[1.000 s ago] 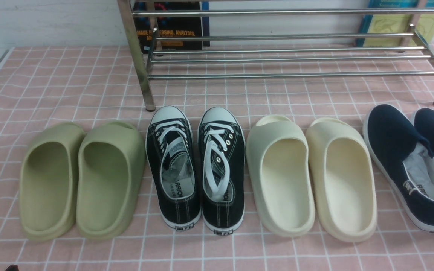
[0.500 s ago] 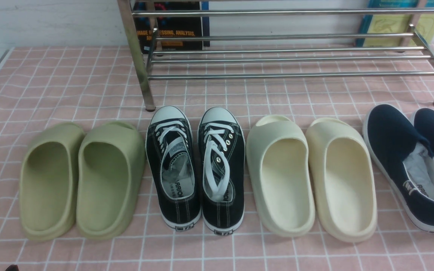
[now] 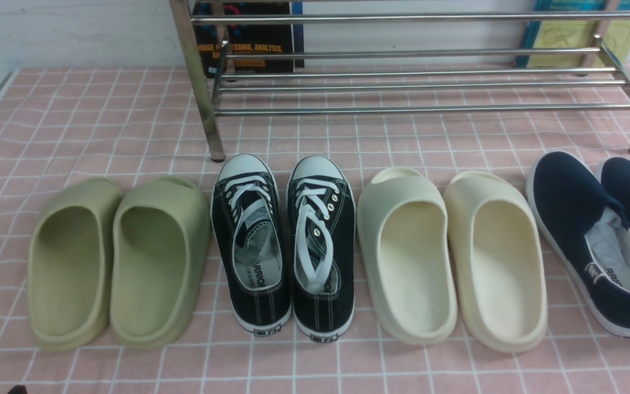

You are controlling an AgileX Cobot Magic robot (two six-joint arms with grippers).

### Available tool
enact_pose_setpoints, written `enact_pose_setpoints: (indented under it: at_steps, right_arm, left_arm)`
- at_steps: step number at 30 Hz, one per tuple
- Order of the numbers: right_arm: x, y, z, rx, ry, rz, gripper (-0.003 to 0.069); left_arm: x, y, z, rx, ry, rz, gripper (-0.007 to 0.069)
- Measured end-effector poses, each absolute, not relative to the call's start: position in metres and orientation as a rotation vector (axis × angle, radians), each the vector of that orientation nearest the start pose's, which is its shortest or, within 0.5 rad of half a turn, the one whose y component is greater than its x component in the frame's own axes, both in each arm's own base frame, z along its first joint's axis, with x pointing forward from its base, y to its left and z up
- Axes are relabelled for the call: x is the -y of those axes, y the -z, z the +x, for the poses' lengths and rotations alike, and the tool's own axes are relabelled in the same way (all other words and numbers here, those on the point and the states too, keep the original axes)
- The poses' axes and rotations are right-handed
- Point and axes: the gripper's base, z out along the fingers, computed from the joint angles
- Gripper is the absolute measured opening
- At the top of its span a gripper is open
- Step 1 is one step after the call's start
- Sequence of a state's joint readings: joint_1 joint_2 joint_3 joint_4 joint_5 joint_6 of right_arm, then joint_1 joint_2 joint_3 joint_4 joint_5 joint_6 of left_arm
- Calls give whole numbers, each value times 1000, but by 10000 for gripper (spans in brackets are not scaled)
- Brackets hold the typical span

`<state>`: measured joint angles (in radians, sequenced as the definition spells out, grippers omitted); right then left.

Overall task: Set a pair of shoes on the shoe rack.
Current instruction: Use the right arm to grab the shoe closest to it

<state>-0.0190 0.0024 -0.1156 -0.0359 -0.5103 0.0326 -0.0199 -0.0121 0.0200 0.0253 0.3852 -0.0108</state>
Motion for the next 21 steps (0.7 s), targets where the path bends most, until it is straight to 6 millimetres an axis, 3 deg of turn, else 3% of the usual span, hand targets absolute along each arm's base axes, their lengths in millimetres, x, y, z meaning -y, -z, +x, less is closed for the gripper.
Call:
enact_pose_setpoints:
  at_steps: [5, 9, 11, 14, 21]
  right_arm:
    - [1, -327, 38, -1003, -30, 33, -6]
    - [1, -352, 77, -1330, -42, 58, -4]
    - [2, -355, 89, -1420, -42, 62, -4]
    - [2, -361, 131, -1744, -43, 77, -4]
    - [-3, -363, 185, -2075, -55, 47, -2]
  left_arm:
    - [0, -172, 52, -1876, -4, 24, 240]
    - [0, -172, 52, -1876, -4, 24, 240]
    - [0, -172, 52, -1876, -4, 24, 240]
    - [0, -172, 52, -1876, -4, 24, 240]
    - [0, -172, 52, -1876, -4, 24, 240]
